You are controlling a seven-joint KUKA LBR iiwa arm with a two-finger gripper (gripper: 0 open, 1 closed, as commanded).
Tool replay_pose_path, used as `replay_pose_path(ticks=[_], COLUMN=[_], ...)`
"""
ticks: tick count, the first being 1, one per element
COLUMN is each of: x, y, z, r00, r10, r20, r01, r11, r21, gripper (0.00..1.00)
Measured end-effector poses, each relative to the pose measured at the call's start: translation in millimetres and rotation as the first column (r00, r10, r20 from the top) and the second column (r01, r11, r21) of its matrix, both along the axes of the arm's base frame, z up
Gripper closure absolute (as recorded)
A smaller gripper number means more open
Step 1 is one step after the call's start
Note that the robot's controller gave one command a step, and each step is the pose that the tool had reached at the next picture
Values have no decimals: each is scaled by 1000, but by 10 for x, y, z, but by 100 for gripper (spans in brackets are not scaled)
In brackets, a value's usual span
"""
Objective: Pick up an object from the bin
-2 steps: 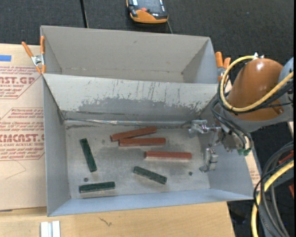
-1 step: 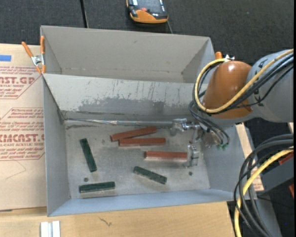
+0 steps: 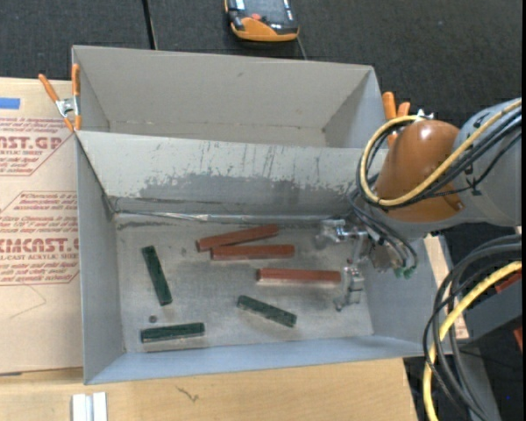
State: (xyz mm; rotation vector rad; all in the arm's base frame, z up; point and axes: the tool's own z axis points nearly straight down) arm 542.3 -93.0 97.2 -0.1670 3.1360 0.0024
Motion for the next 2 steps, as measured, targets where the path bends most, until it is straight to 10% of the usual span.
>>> replay_pose_path(ticks=[1, 2], x=[-146, -224], y=[369, 134], z=[-192, -265], r00=[1000, 999], r10=[-12, -35], r20=[0, 1], r01=[12, 35], r11=[1000, 999], r21=[-2, -1], gripper=[0, 100])
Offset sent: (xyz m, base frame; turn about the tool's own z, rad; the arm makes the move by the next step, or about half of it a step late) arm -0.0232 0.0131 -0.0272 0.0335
